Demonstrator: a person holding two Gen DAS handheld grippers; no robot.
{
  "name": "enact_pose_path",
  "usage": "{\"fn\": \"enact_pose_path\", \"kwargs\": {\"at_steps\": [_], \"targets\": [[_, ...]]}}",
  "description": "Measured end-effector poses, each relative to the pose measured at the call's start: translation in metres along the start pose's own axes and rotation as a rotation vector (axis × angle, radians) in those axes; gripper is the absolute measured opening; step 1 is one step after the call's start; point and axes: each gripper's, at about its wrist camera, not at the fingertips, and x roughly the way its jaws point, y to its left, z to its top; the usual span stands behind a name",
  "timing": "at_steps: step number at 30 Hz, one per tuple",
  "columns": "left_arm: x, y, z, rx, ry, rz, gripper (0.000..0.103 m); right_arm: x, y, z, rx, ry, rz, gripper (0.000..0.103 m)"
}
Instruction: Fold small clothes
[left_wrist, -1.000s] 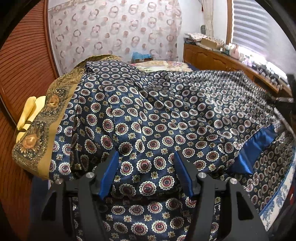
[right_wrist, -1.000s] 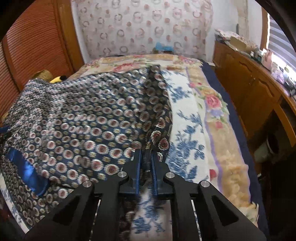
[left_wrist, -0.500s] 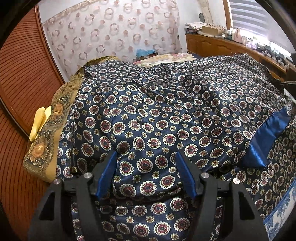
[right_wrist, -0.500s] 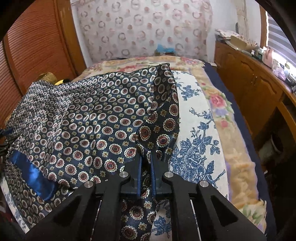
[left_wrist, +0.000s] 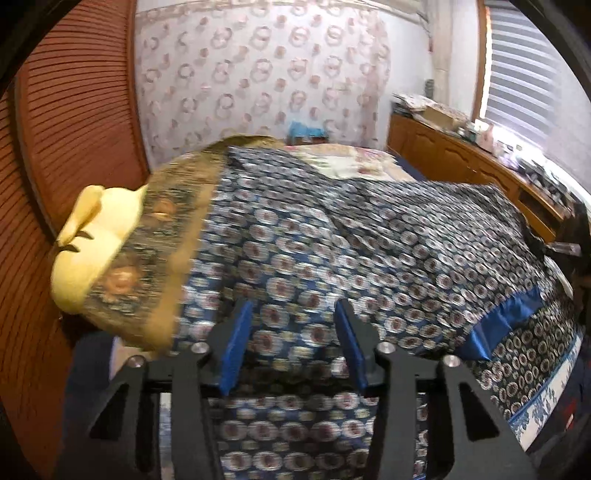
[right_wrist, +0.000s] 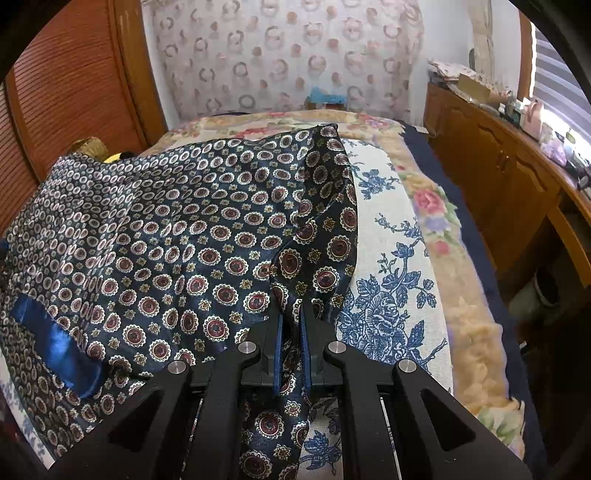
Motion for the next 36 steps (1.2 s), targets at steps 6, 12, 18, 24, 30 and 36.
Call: {"fn": "enact_pose_path", "kwargs": {"at_steps": [6, 12, 18, 24, 30, 36], "targets": [[0.01, 0.02, -0.005, -0.031, 0.045, 0.061, 0.044, 0.001, 0.0, 0.0, -0.001, 0.0, -0.005, 0.005], [0.014, 0.018, -0.017, -0.025, 0.039, 0.029, 0.007, 0.0, 0.001, 0.0, -0.005, 0.0, -0.01, 0.005], [0.0, 0.01, -0.006, 0.012, -0.01, 0.012, 0.0, -0.007, 0.005, 0.002, -0.034, -0.037, -0.004, 0.001], [-0.036, 0.01, 0.014, 0.001, -0.099, -0.01, 0.0, -0.038, 0.014, 0.019, -0.064, -0.096, 0.03, 0.0], [-0.056, 0.023, 0.02, -0.019, -0.134, 0.001, 0.0, -0.083, 0.025, 0.035, -0.105, -0.153, 0.073, 0.0], [-0.062, 0.039, 0.005, -0.043, -0.126, 0.001, 0.0, -0.114, 0.033, 0.028, -0.143, -0.159, 0.095, 0.0]]}}
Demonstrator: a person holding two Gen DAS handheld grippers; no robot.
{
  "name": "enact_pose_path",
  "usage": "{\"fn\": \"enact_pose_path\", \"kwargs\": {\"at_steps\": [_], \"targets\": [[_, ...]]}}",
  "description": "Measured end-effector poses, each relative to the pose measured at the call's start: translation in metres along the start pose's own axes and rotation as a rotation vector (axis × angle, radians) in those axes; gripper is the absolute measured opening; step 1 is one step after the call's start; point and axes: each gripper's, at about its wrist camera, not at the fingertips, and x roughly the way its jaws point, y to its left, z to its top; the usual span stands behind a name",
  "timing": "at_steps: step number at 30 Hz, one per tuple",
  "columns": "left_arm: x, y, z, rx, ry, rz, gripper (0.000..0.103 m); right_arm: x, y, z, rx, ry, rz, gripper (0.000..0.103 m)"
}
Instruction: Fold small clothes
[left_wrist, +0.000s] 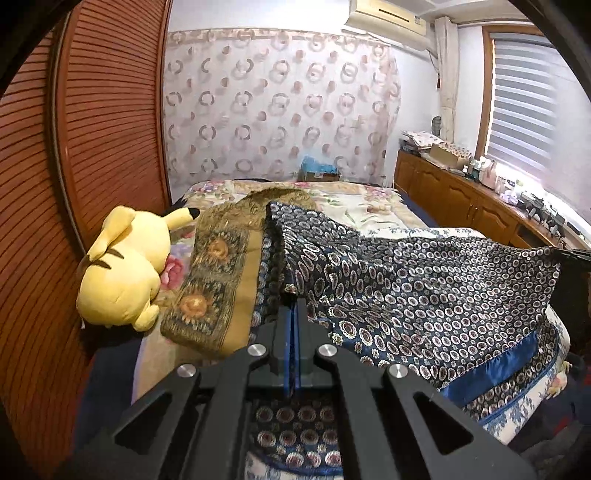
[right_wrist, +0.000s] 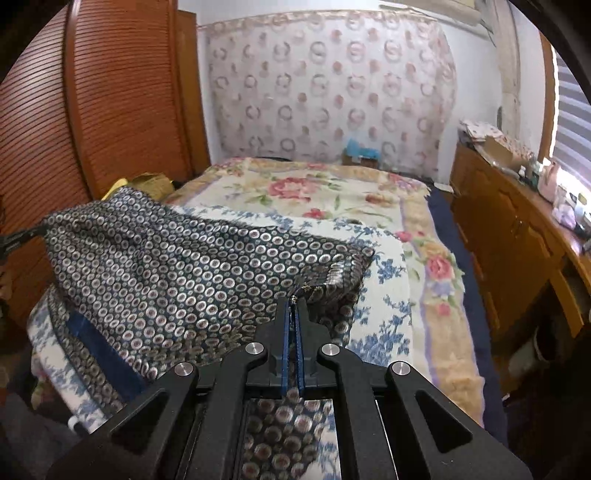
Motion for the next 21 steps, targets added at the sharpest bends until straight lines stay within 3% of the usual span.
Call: {"fn": "enact_pose_path", "kwargs": {"at_steps": [8, 18, 21], "targets": [[-0.002, 0.017, -0.024, -0.037, 0.032, 0.006, 0.0, 0.001, 0.008, -0.034, -0.03, 0.077, 0.028, 0.0], [0.009, 0.02, -0.05, -0.074, 0.091, -0.013, 0.0, 0.023, -0.007, -0.064, 0.041, 0.136, 0.041, 0.0], [0.013, 0.02, -0.055, -0.089, 0.109, -0.024, 0.004, 0.028, -0.007, -0.072, 0.061, 0.136, 0.039, 0.0]]}}
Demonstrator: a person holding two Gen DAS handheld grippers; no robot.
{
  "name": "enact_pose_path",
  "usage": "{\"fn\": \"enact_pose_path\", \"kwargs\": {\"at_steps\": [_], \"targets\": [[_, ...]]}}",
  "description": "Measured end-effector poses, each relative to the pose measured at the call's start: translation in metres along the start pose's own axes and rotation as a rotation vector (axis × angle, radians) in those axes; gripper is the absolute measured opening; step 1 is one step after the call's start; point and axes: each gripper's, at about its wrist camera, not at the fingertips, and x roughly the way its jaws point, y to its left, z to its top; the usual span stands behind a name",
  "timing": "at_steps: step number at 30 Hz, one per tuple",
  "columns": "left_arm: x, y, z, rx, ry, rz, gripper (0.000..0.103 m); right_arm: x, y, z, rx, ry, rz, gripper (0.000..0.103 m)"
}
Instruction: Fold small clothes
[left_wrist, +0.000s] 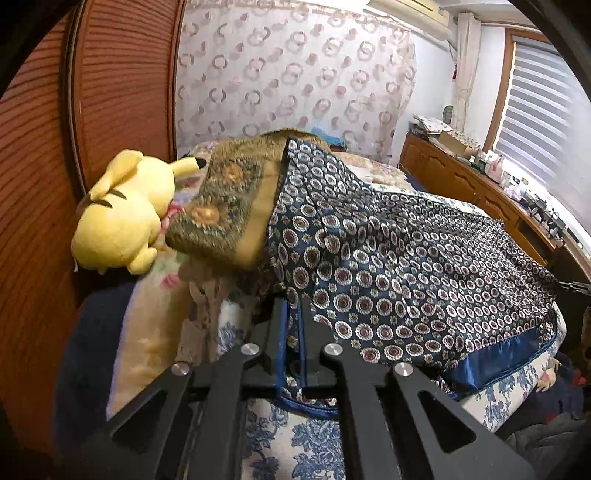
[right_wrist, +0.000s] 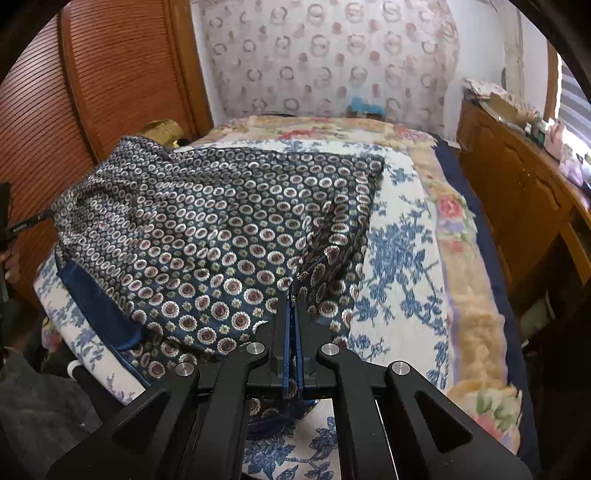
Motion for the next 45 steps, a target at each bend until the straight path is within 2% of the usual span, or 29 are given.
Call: {"fn": "enact_pose_path", "kwargs": {"at_steps": [2, 4, 5, 7, 8, 10, 12, 16, 23, 35, 41, 42, 43, 45], "targets": [[0.0, -0.001, -0.003, 0.0, 0.0, -0.001, 0.01, 0.0, -0.001, -0.002, 0.005, -0.006, -0.009, 0.003], [0.0, 0.0, -0.004, -0.001, -0.005, 0.006, 0.024, -0.002, -0.001, -0.002, 0.007, -0.016, -0.026, 0.006], [0.0, 0.001, -0.003, -0.006, -0.005, 0.009, 0.026, -0.004, 0.0, -0.003, 0.007, -0.025, -0.029, 0.007], [0.001, 0.004, -0.002, -0.018, -0.005, 0.002, 0.04, -0.007, 0.001, -0.002, 0.003, -0.038, -0.041, 0.018], [0.002, 0.006, -0.001, -0.023, -0.004, -0.003, 0.043, -0.011, 0.003, -0.003, 0.001, -0.047, -0.047, 0.025], [0.006, 0.007, -0.001, -0.024, 0.008, -0.007, 0.053, -0.014, 0.005, -0.003, -0.003, -0.063, -0.048, 0.03], [0.012, 0.006, -0.002, -0.018, 0.02, -0.005, 0.057, -0.015, 0.008, -0.002, -0.01, -0.073, -0.056, 0.035], [0.029, 0.009, -0.003, -0.028, 0.057, -0.002, 0.058, -0.01, 0.018, -0.001, -0.024, -0.081, -0.042, 0.046], [0.045, 0.017, -0.007, -0.062, 0.094, -0.006, 0.058, 0.012, 0.044, 0.001, -0.068, -0.074, 0.007, 0.054], [0.054, 0.012, -0.01, -0.038, 0.122, 0.018, 0.058, 0.065, 0.082, -0.001, -0.095, -0.007, 0.044, 0.056], [0.055, 0.009, -0.009, -0.028, 0.125, 0.039, 0.057, 0.07, 0.086, -0.002, -0.113, 0.01, 0.02, 0.056], [0.055, 0.008, -0.009, -0.026, 0.124, 0.041, 0.056, 0.069, 0.086, -0.003, -0.115, 0.008, 0.016, 0.057], [0.055, 0.007, -0.01, -0.024, 0.123, 0.038, 0.045, 0.069, 0.087, -0.004, -0.117, 0.009, 0.011, 0.057], [0.055, 0.006, -0.01, -0.026, 0.125, 0.022, 0.034, 0.069, 0.087, -0.005, -0.119, 0.003, 0.003, 0.057]]}}
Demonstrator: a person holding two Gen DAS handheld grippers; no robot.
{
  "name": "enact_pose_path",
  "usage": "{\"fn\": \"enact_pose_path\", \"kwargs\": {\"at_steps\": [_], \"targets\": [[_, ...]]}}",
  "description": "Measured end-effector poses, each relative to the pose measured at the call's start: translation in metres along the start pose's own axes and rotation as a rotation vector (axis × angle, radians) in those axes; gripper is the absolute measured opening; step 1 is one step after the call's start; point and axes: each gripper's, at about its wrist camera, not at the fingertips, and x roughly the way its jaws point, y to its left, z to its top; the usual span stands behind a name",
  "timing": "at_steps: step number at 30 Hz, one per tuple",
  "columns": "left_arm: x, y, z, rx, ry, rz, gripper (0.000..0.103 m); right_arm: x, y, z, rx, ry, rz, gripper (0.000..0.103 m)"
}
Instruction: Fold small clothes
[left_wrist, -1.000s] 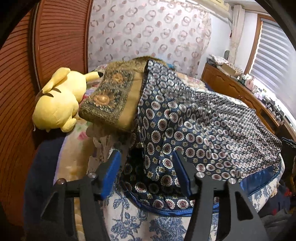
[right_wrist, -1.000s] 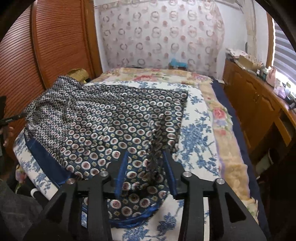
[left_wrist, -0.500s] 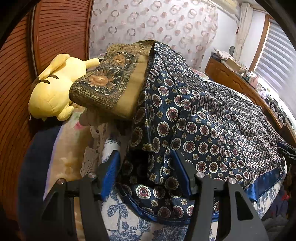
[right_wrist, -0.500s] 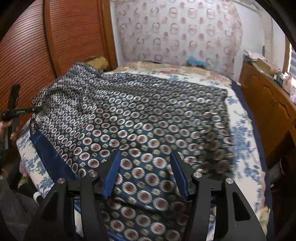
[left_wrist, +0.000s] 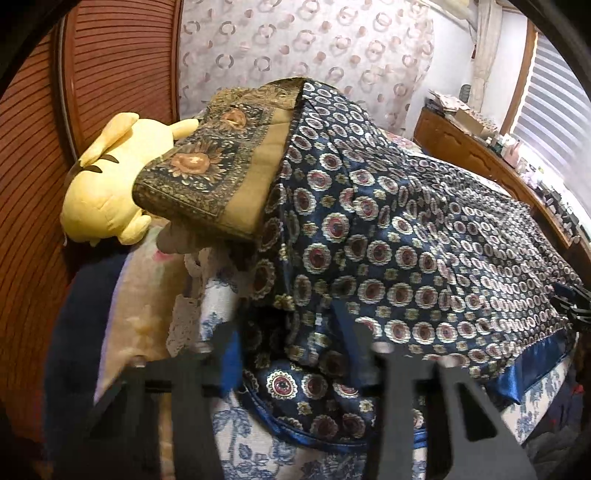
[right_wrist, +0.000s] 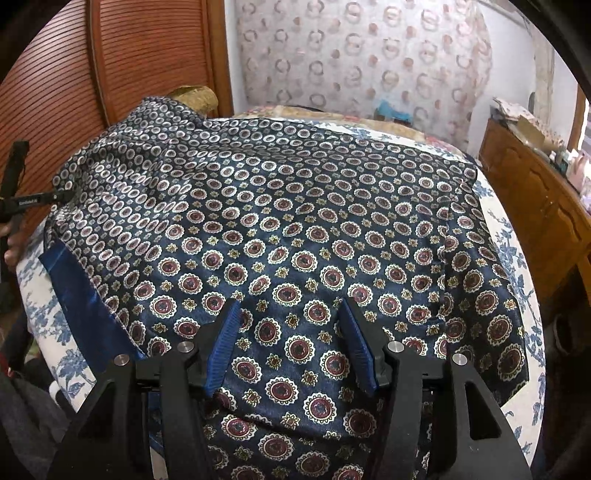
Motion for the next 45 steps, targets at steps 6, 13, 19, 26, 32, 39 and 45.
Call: {"fn": "enact_pose_path", "kwargs": {"at_steps": [6, 13, 19, 26, 32, 39, 45], "targets": [[0.0, -0.005, 0.0, 0.012, 0.011, -0.016, 0.017, 0.0, 0.002, -0.004, 0.007, -0.027, -0.014, 0.058], [-0.022, -0.018, 0.004, 0.003, -0.053, -0.083, 0.002, -0.001, 0.001, -0.004, 0.011, -0.03, -0.007, 0.058], [-0.054, -0.05, 0.017, 0.058, -0.133, -0.143, 0.002, -0.001, 0.0, -0.003, 0.021, -0.033, -0.002, 0.058], [-0.077, -0.106, 0.042, 0.166, -0.196, -0.225, 0.002, -0.005, -0.007, -0.004, 0.06, -0.044, 0.03, 0.058], [-0.077, -0.161, 0.062, 0.259, -0.203, -0.3, 0.001, -0.02, -0.023, -0.008, 0.105, -0.08, 0.057, 0.058], [-0.069, -0.221, 0.08, 0.345, -0.187, -0.372, 0.001, -0.049, -0.042, -0.013, 0.132, -0.126, 0.047, 0.058], [-0.071, -0.278, 0.091, 0.435, -0.178, -0.433, 0.001, -0.071, -0.056, -0.019, 0.149, -0.162, 0.041, 0.058]]}}
